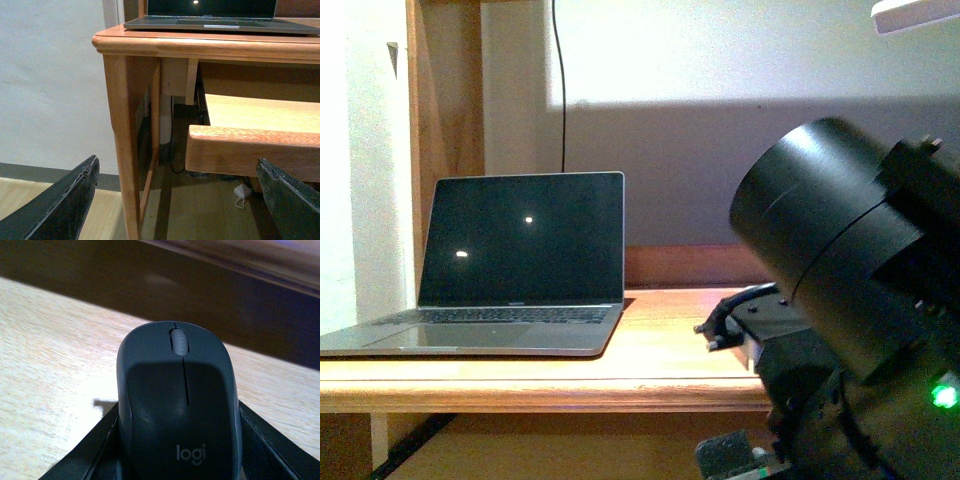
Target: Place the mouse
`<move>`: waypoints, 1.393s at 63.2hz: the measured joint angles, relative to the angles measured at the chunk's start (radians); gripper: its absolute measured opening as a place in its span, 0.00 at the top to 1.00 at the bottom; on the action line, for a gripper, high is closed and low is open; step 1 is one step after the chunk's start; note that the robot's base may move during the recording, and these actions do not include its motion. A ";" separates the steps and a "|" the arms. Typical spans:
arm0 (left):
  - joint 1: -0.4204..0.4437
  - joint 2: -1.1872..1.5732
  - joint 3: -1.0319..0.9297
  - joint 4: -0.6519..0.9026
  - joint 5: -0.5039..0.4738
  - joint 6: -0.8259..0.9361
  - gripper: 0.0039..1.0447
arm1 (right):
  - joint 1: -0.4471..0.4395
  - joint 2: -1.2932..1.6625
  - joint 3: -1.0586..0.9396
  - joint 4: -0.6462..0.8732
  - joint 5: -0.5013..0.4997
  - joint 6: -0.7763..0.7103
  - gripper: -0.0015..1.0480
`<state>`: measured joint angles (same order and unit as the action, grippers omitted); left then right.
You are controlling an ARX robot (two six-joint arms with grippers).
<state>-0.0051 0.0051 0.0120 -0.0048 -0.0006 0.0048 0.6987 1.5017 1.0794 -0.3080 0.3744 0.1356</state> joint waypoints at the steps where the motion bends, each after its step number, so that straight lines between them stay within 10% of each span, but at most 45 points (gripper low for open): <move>1: 0.000 0.000 0.000 0.000 0.000 0.000 0.07 | -0.003 -0.008 -0.001 -0.001 -0.002 -0.004 0.46; 48: 0.000 0.000 0.000 0.000 0.000 0.000 0.07 | -0.111 -0.267 0.021 -0.113 -0.121 -0.082 0.46; 88: 0.000 0.000 0.000 0.000 0.000 0.000 0.07 | -0.014 0.291 0.646 -0.223 0.167 0.087 0.46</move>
<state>-0.0051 0.0051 0.0120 -0.0048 -0.0006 0.0048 0.6842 1.7931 1.7252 -0.5312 0.5415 0.2222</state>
